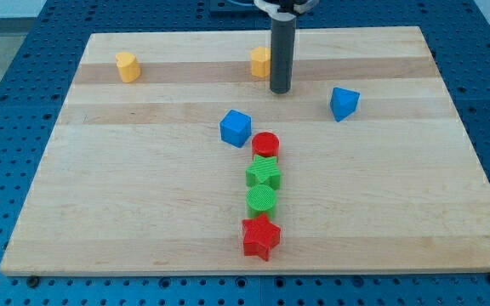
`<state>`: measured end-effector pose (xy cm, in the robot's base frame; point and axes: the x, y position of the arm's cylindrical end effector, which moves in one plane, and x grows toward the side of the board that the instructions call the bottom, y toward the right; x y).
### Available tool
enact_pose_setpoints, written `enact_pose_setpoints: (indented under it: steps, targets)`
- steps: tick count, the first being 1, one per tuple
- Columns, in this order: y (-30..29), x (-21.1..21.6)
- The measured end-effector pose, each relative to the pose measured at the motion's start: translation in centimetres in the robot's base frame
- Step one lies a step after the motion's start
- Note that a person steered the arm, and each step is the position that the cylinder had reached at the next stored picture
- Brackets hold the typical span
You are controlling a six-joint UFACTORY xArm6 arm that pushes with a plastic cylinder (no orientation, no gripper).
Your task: Separate green circle from green star
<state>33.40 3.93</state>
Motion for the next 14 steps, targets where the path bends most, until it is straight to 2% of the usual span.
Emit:
enact_pose_setpoints:
  steps: [1, 3, 4, 6, 8, 10, 11, 12, 13, 14]
  targets:
    - [-0.3, -1.9]
    - [-0.4, -1.9]
    - [-2.0, -1.0]
    - [-8.1, 4.2]
    - [-14.6, 5.0]
    - [-15.3, 5.0]
    - [-15.2, 7.2]
    - [-13.9, 17.0]
    - [-13.2, 21.2]
    - [-13.2, 21.2]
